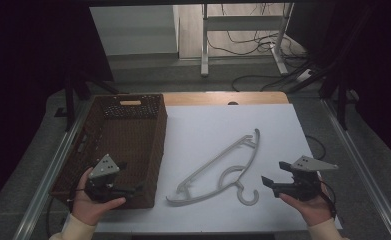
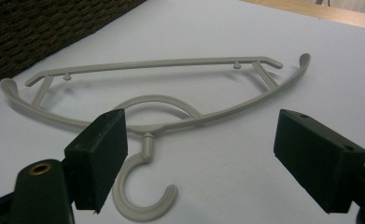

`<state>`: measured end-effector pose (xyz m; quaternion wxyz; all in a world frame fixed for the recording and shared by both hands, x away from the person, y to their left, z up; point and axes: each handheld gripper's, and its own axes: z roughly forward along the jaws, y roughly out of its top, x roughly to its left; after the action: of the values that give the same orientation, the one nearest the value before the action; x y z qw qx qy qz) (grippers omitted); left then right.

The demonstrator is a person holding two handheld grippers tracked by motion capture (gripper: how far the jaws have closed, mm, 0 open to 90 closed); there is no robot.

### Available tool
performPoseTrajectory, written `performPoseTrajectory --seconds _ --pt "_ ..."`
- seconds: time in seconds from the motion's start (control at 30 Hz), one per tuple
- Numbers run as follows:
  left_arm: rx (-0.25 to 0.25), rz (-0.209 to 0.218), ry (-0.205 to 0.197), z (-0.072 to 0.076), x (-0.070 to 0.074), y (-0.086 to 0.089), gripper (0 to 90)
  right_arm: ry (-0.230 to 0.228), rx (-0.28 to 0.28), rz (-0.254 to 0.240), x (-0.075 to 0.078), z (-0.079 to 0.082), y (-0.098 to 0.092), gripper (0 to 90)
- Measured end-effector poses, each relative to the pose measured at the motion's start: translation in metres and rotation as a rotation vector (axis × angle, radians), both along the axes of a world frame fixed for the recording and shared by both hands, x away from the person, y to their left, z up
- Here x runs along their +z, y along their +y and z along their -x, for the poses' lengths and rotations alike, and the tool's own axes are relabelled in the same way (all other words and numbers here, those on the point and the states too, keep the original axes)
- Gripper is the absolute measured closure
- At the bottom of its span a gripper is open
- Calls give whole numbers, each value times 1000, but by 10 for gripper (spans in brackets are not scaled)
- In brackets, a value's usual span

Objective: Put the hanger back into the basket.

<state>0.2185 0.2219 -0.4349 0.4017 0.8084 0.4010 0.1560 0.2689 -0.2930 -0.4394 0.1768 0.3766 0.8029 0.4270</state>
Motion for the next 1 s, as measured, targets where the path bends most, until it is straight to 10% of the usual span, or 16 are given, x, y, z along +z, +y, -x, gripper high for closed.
performPoseTrajectory --seconds 1.0 --pt "-113 -25 -51 1 17 -42 129 12 1 10 -2 -3 1 182"
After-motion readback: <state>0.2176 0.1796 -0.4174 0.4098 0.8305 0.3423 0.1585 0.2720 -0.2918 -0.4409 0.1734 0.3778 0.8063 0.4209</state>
